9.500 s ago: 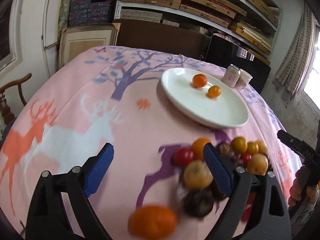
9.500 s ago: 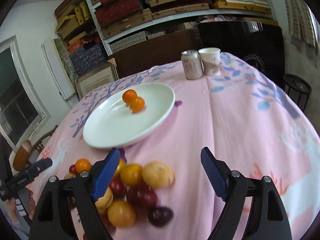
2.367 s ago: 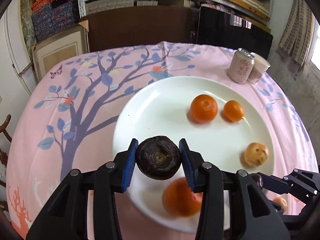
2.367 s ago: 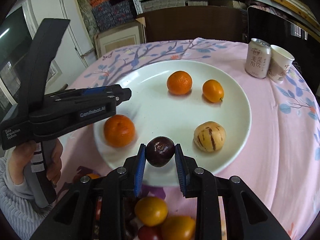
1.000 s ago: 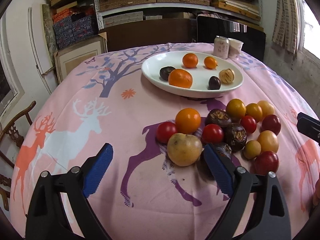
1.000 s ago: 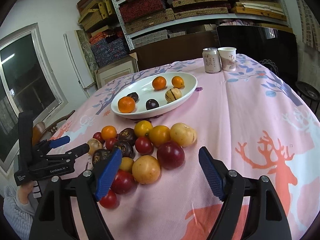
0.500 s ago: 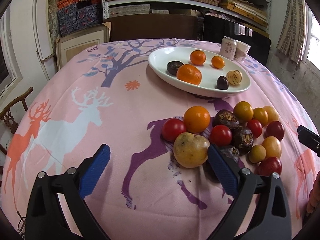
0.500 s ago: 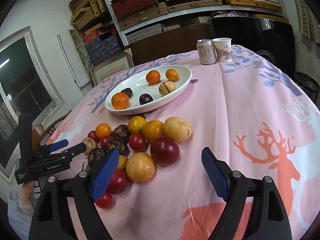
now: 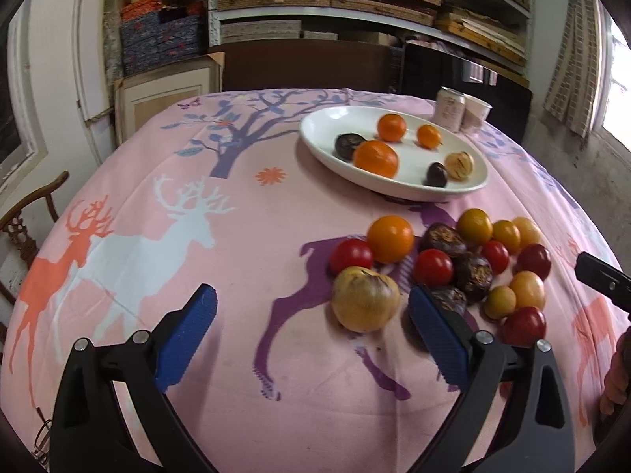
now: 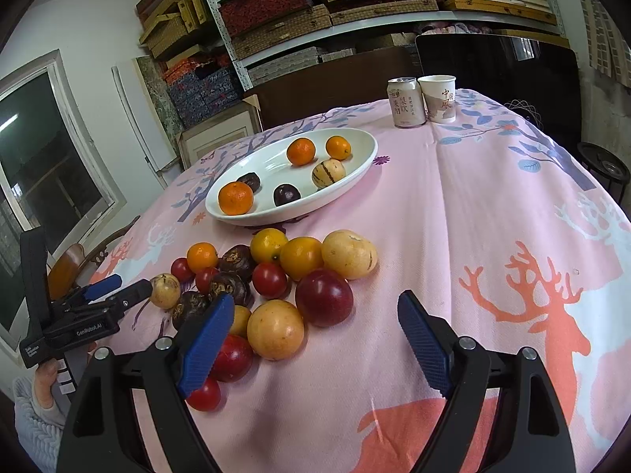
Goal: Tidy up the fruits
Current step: 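Grasp a yellow-brown pear with the left tool while the right tool grasps a red plum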
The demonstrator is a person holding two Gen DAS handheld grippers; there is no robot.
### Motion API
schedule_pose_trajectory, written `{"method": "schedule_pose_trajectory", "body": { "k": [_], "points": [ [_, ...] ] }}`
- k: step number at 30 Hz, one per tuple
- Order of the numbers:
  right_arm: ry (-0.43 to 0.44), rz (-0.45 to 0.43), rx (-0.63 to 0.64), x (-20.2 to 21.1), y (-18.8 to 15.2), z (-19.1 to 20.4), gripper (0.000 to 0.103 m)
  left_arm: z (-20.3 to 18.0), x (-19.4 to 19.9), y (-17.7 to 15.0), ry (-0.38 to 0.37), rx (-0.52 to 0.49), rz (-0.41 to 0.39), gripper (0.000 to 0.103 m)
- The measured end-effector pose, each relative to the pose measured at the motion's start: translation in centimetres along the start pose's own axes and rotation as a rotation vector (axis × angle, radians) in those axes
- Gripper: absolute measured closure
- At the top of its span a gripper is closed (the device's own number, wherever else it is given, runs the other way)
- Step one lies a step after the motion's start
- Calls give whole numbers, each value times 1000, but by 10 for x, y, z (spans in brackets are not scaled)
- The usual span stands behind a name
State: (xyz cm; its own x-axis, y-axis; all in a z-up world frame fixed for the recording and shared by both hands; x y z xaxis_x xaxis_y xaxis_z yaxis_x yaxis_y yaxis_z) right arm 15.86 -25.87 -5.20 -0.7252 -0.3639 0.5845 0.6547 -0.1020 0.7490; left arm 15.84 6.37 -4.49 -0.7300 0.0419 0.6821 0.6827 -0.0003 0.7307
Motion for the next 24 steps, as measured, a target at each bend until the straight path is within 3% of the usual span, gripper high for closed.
{"method": "schedule_pose_trajectory", "body": {
  "k": [3, 5, 12, 18, 21, 24],
  "points": [
    [1, 0, 0, 0, 0, 0, 17, 0, -5, -1, -37, 9, 27, 24],
    [1, 1, 4, 0, 0, 1, 17, -1, -10, -2, -84, 21, 54, 27],
    [2, 9, 18, -2, 1, 3, 17, -17, -29, 3, -144, -2, 100, 28],
    [-1, 19, 16, -4, 1, 1, 17, -28, -29, 7, -218, -30, 91, 54],
    [0, 25, 22, -5, 1, 2, 17, -27, -26, 5, -211, -32, 82, 62],
    [23, 26, 60, -4, -1, 9, 18, -21, -24, 2, -227, -2, 88, 62]
  ]
}}
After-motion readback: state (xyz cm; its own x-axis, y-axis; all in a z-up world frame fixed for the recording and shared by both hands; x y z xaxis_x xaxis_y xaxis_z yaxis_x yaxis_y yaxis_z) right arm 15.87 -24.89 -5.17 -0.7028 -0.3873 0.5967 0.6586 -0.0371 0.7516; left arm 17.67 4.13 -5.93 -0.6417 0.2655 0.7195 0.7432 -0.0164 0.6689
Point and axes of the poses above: each gripper's, at about its wrist camera, not at the fingertips, and x roughly against the way its jaws point, z to its left, y to its top, the point moved 1 cm from there along -x, roughly the way its jaws point, and after that the axes turned 1 degree about -x, right-handed, at the moved point
